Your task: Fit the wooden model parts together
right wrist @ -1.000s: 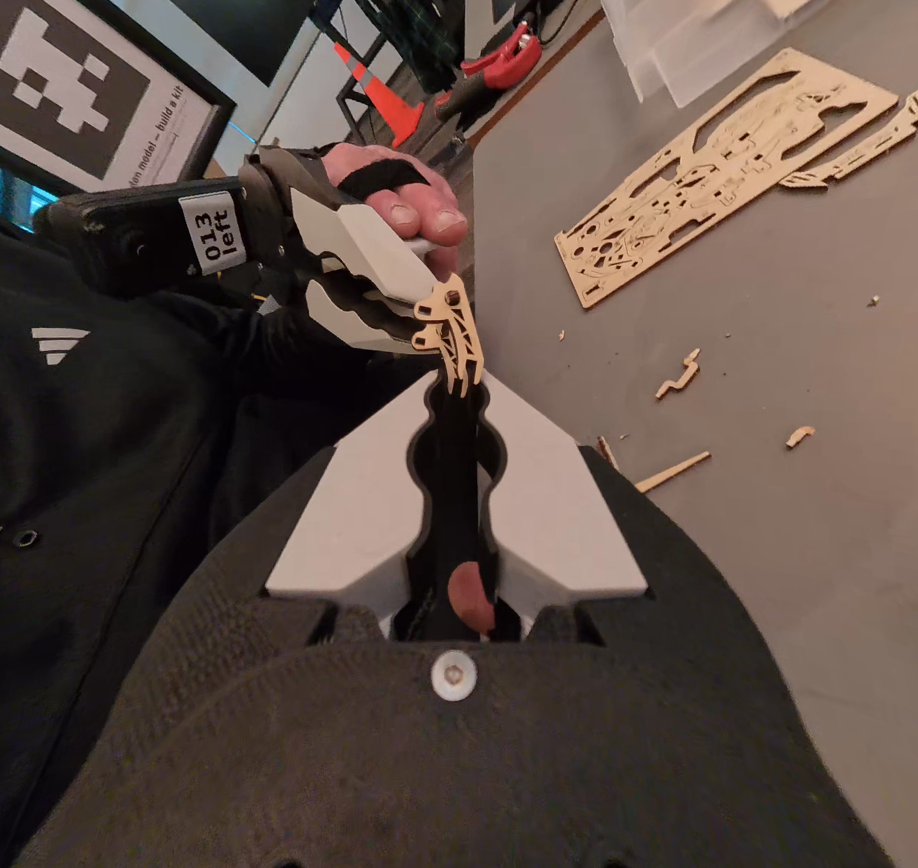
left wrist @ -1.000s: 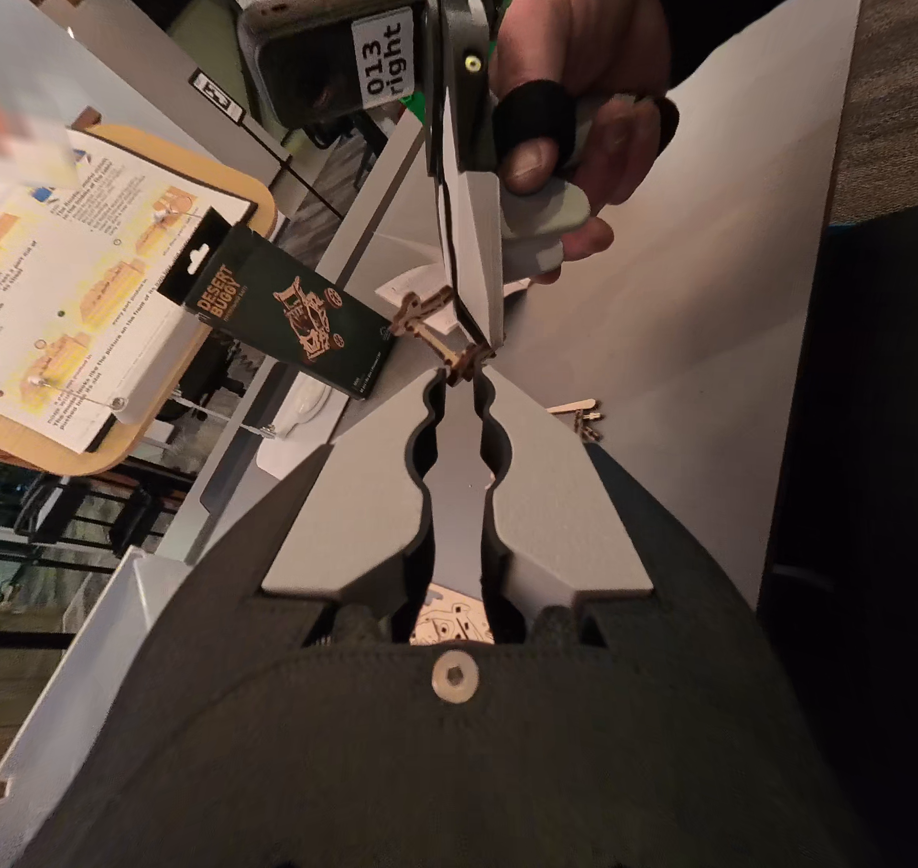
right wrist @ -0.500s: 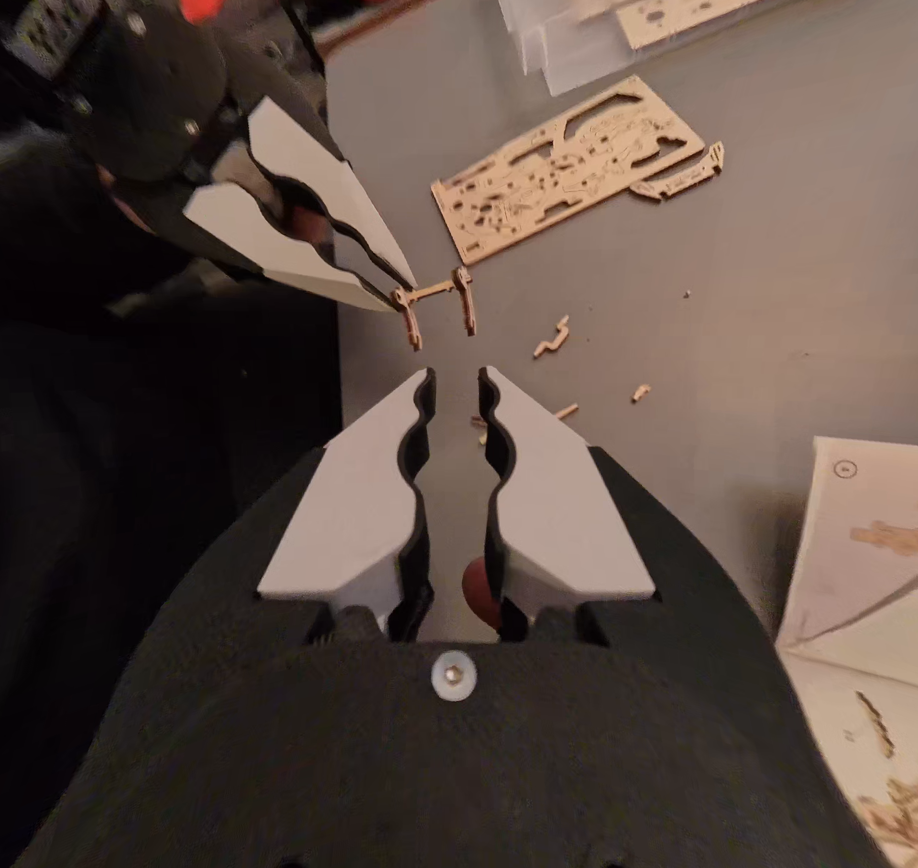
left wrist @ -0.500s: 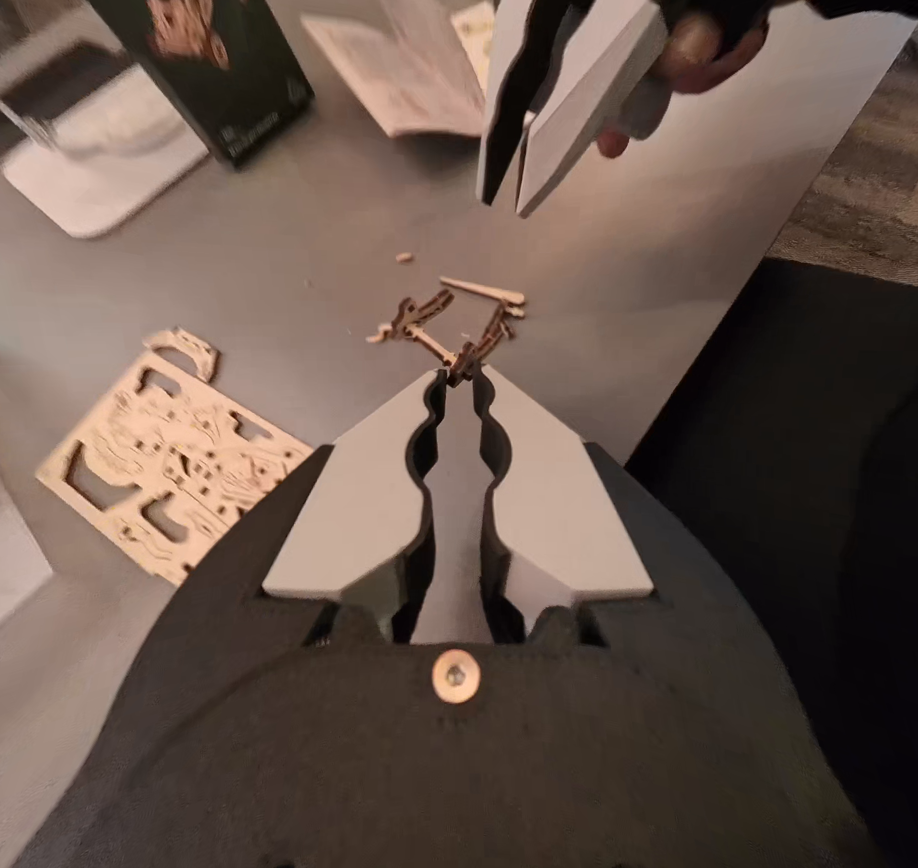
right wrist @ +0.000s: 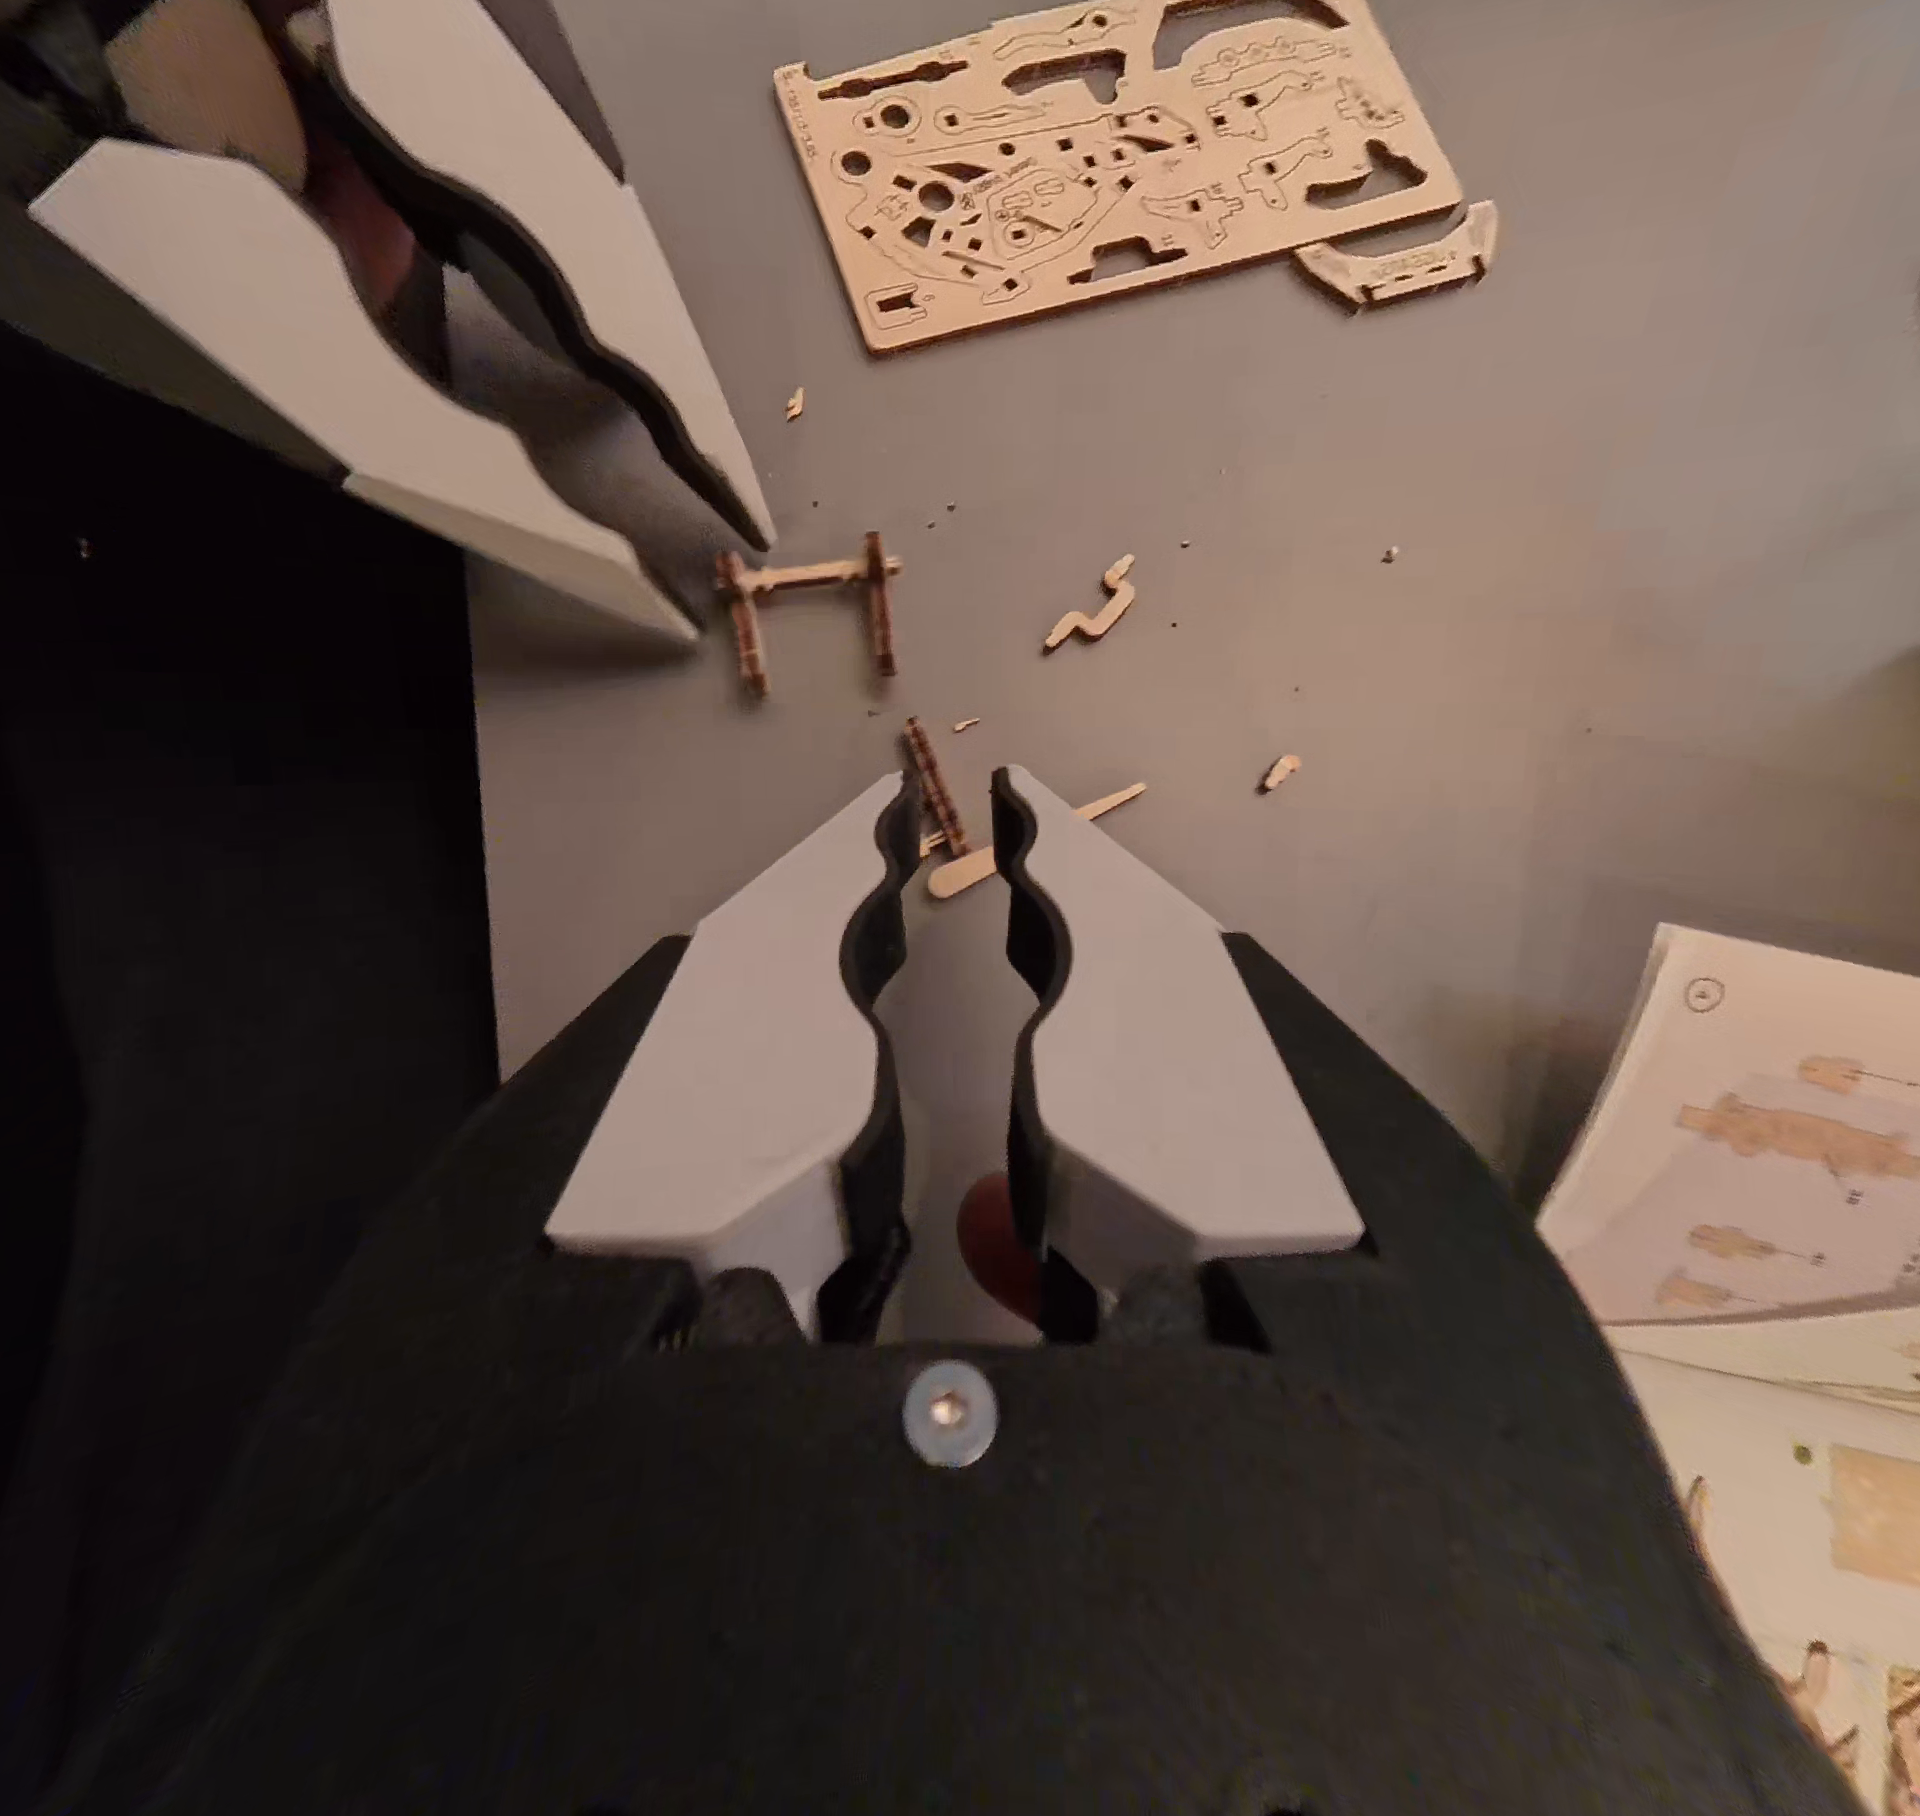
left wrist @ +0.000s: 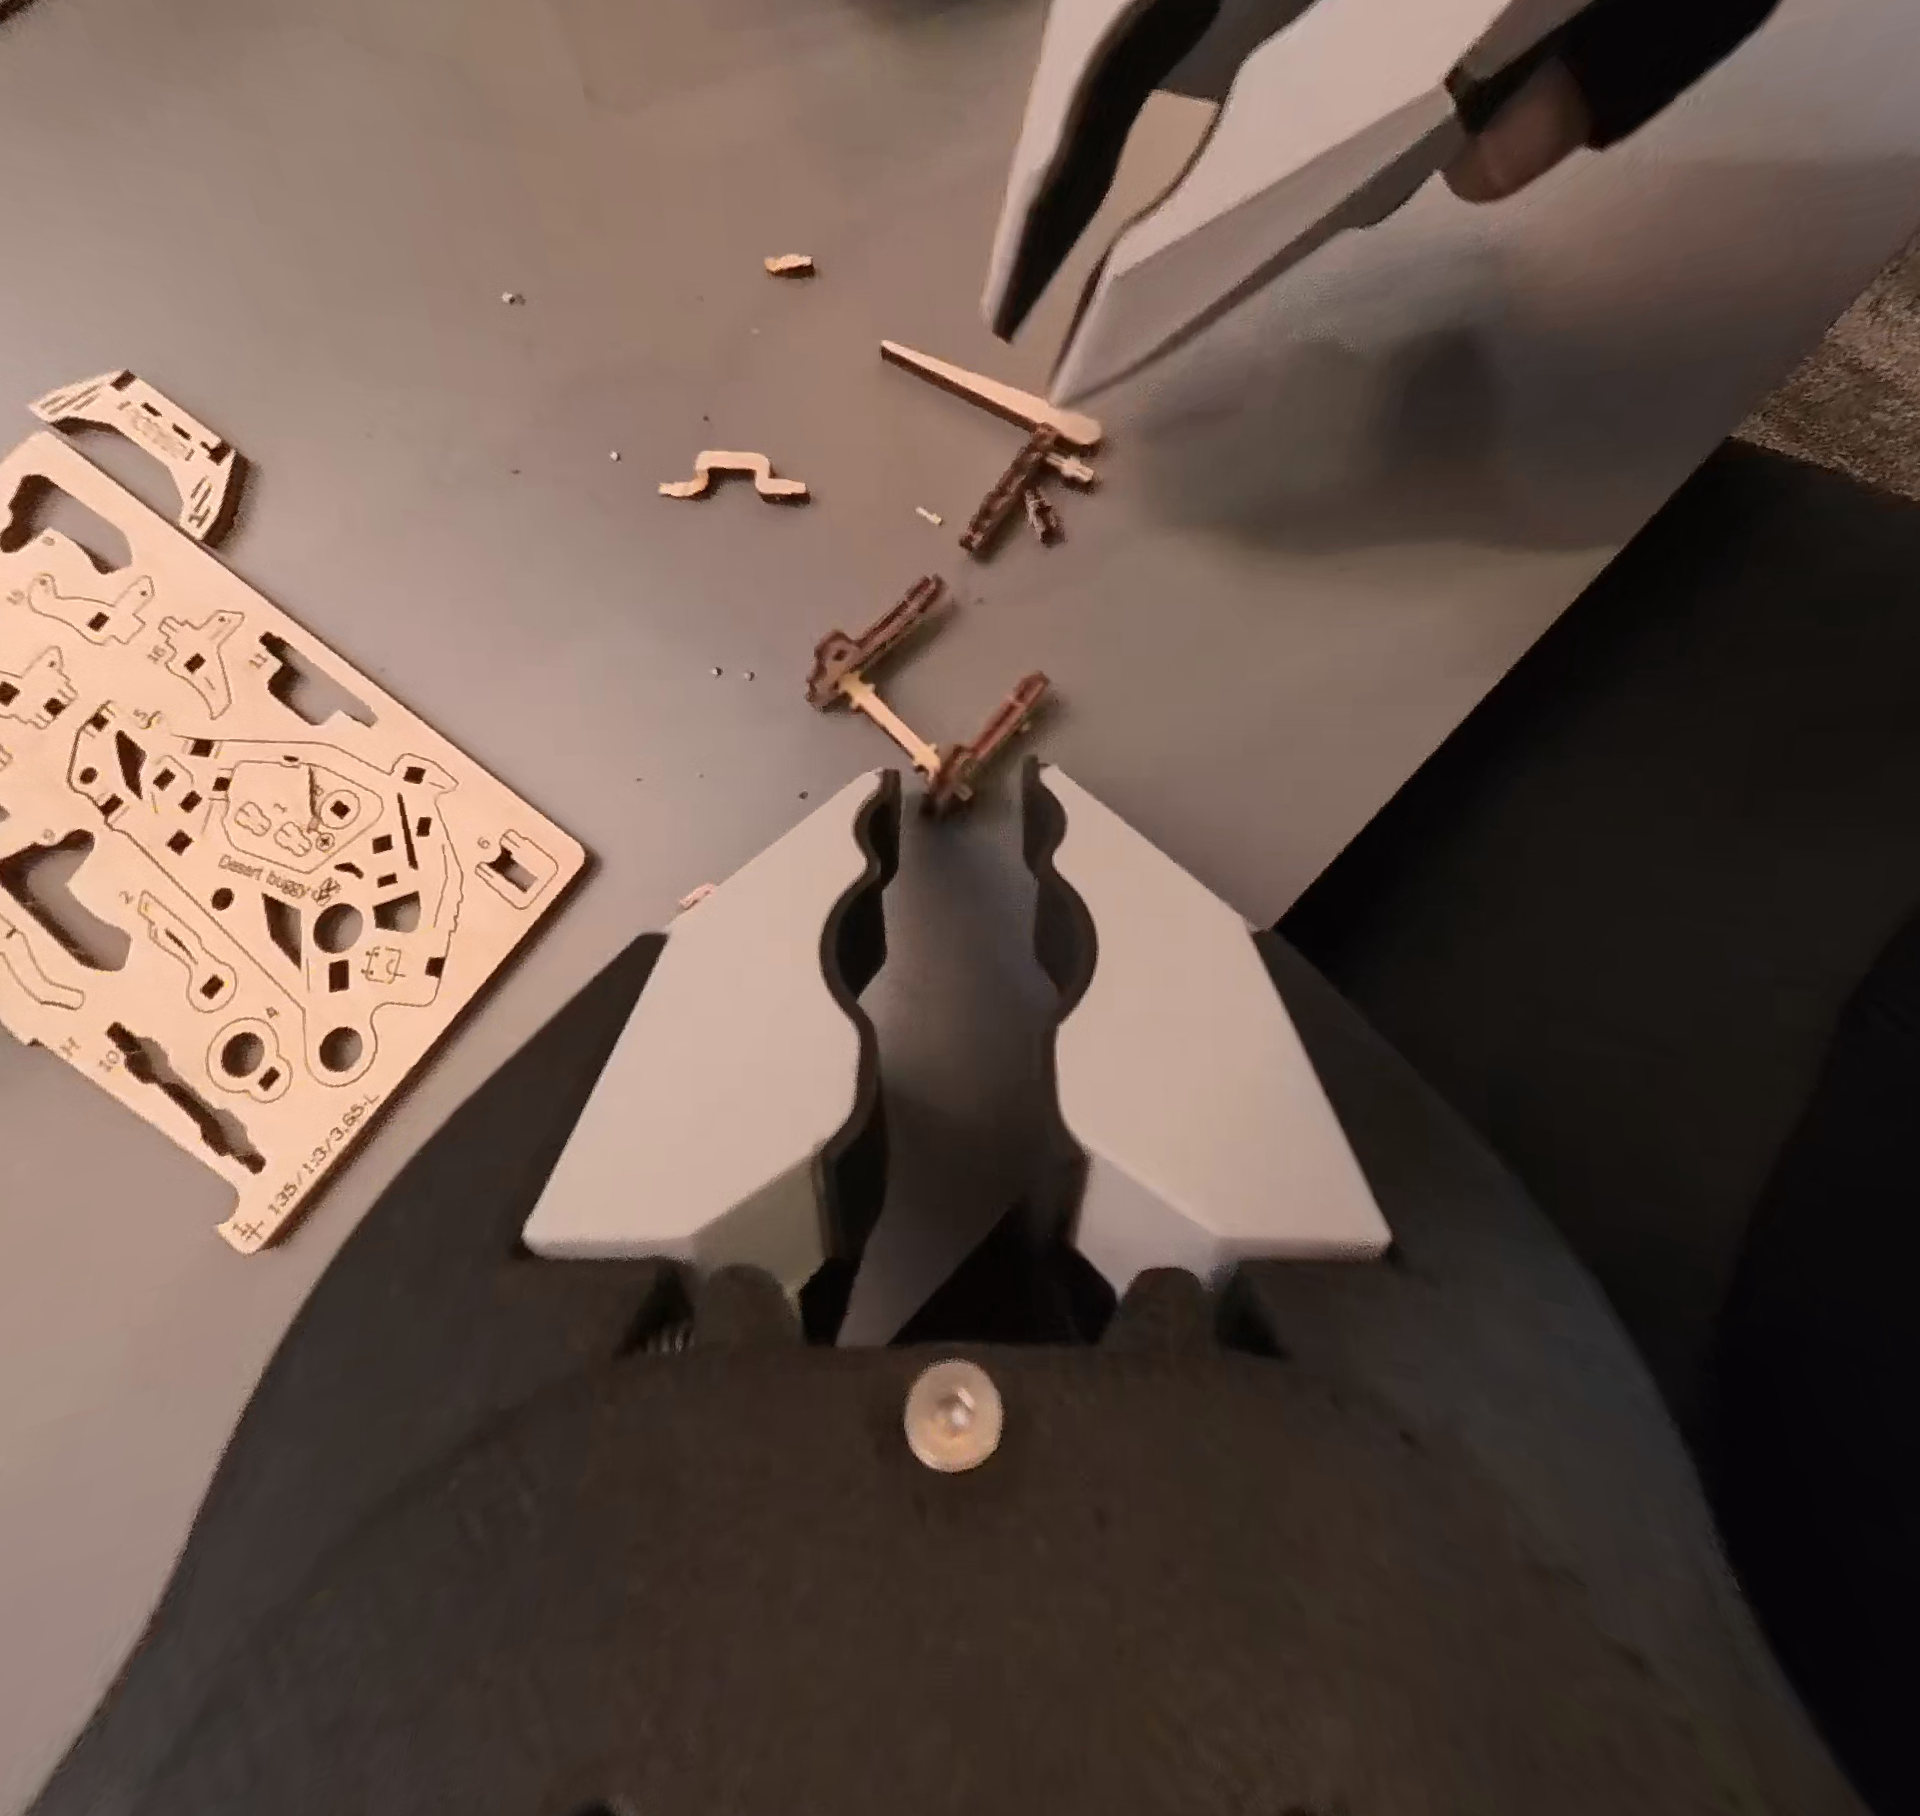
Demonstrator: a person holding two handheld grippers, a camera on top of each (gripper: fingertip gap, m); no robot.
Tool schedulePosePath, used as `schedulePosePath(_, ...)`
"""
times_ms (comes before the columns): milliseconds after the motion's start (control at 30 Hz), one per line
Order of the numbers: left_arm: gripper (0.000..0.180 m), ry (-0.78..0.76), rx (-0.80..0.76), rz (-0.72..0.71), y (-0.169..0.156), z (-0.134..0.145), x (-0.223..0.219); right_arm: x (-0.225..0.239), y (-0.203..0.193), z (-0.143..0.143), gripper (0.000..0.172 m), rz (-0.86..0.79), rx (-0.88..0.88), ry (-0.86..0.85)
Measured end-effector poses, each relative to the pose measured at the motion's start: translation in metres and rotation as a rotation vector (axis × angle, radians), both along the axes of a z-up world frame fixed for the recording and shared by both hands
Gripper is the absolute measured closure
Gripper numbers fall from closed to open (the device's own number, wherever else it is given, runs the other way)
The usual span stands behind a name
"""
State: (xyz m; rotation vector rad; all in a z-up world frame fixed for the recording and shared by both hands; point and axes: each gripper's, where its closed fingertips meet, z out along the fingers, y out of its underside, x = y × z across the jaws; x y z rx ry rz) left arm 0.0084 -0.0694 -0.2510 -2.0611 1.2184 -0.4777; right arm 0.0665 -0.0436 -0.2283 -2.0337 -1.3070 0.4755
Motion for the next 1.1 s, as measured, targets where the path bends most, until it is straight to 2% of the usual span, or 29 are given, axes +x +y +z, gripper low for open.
schedulePosePath(33, 0.157, -0.001, -0.002, 0.001, -0.001, -0.001, 0.0, -0.001, 0.006, 0.002, 0.161, -0.021, 0.018, 0.001)
schedulePosePath(167, 0.153, -0.021, -0.007, 0.01, -0.002, 0.001, -0.003, -0.009, 0.029, 0.006, 0.163, -0.115, 0.036, 0.01)
schedulePosePath(300, 0.154, -0.038, -0.001, 0.017, -0.002, 0.003, -0.007, -0.02, 0.044, -0.01, 0.16, -0.157, -0.01, -0.034)
schedulePosePath(633, 0.155, -0.07, 0.01, 0.016, 0.0, 0.004, -0.011, -0.029, 0.058, -0.028, 0.17, -0.192, -0.056, -0.126)
schedulePosePath(933, 0.154, -0.138, 0.034, 0.038, 0.007, 0.018, -0.015, -0.027, 0.044, 0.0, 0.17, -0.119, -0.023, 0.004)
schedulePosePath(1100, 0.146, -0.08, 0.073, -0.023, 0.006, 0.013, -0.012, -0.015, 0.027, 0.016, 0.17, -0.107, -0.043, 0.078)
